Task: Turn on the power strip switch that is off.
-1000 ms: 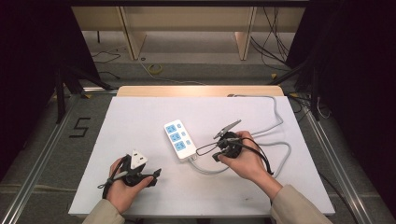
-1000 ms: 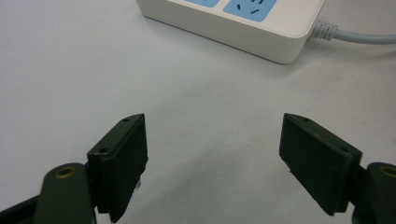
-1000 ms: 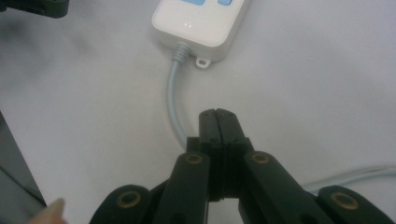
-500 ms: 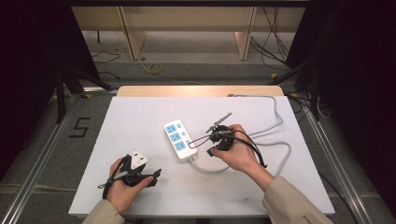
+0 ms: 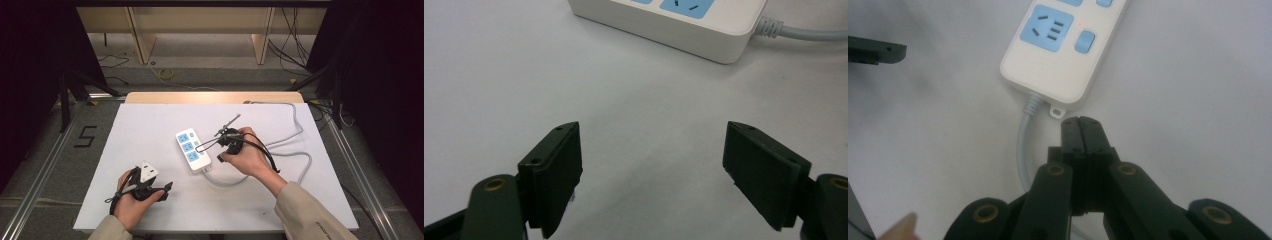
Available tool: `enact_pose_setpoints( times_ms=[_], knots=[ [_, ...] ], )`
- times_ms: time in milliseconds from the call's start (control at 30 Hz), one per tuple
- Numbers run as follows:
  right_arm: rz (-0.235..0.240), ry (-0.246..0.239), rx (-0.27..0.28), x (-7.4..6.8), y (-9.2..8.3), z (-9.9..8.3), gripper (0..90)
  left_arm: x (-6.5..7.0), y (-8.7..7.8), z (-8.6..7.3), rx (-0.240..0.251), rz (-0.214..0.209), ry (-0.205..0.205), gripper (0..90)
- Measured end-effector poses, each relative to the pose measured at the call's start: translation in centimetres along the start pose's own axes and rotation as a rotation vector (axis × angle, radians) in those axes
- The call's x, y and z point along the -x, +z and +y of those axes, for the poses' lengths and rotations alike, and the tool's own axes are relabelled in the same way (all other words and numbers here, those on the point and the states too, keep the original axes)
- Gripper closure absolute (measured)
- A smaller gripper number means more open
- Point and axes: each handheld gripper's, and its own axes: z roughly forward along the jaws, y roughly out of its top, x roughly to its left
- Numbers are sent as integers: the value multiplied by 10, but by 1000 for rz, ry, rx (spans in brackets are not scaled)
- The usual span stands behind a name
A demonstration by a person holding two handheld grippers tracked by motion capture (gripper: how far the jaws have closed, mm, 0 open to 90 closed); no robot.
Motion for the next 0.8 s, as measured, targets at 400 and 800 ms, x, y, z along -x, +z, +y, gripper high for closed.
enact_pose_setpoints(
  times_ms=[400,800],
  knots=[
    [0,-1,-14,2,7,18,900,0,-2,-3,1,5,-4,238],
    [-3,2,-17,4,13,31,900,-1,-3,-4,2,10,-6,239]
  ],
)
